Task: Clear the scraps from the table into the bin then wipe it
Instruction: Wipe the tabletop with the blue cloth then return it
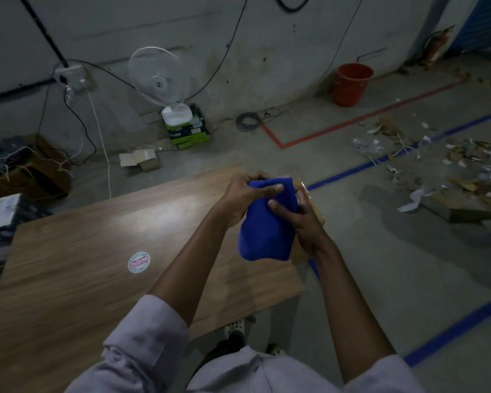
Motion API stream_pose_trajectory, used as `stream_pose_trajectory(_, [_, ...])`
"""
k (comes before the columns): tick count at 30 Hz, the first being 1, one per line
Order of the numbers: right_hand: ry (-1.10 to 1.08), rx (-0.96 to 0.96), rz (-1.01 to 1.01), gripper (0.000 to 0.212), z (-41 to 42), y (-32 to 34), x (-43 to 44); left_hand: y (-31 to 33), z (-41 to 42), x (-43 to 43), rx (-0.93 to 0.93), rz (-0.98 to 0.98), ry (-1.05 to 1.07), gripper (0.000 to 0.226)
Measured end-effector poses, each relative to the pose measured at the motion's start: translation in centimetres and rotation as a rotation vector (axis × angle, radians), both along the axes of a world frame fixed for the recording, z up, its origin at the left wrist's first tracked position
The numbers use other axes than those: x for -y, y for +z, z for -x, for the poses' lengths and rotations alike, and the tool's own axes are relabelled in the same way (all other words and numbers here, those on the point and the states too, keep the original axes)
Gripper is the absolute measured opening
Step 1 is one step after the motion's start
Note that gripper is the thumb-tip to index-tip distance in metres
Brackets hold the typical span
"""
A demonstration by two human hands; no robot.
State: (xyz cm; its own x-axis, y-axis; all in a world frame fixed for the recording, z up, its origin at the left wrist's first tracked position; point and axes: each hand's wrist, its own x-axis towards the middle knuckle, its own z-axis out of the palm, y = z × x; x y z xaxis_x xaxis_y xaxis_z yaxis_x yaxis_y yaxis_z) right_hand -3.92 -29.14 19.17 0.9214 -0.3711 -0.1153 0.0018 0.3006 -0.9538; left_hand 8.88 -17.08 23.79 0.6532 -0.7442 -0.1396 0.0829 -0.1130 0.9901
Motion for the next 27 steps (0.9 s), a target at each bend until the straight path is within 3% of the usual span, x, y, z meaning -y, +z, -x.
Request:
stream_pose_trajectory(2, [0.097, -0.136, -0.106, 0.077, -0.1, -1.1, -0.2, -0.4, 0.0, 0.5, -0.089, 0.047, 0.137, 0.032])
stream_pose_trajectory(4, [0.157, -0.240, -0.123, 0.071, 0.4, -2.5, -0.6, -0.7, -0.9, 0.5, -0.186, 0.111, 0.287, 0.024])
stream_pose_trajectory(9, [0.081, -0.182, -0.154, 0.064, 0.9, -4.0, 0.9, -2.8, -2.2, 0.0, -0.421, 0.234, 0.476, 0.023])
stream_pose_trajectory(14, [0.123, -0.286, -0.133, 0.073, 0.2, -5.8, 2.0, -6.9, -0.9, 0.5, -0.850, -0.080, 0.251, 0.049])
stream_pose_trajectory(17, [0.108, -0.320, -0.153, 0.083, -0.1, -6.9, 3.0, -7.1, -2.0, 1.9, -0.842, -0.089, 0.236, 0.021])
stream_pose_trajectory(19, [-0.017, -0.337, -0.210, 0.095, -0.7, -7.4, 3.7, -7.2, -3.8, 3.4, -0.783, -0.106, 0.303, 0.014])
stream_pose_trajectory(22, [-0.299, -0.311, -0.273, 0.101, -2.3, -7.8, 4.4, -7.8, -6.9, 5.7, -0.680, -0.148, 0.377, 0.042])
stream_pose_trajectory(27, [-0.518, -0.272, -0.292, 0.062, -4.9, -7.9, 5.2, -9.1, -11.4, 10.3, -0.616, -0.155, 0.369, 0.053])
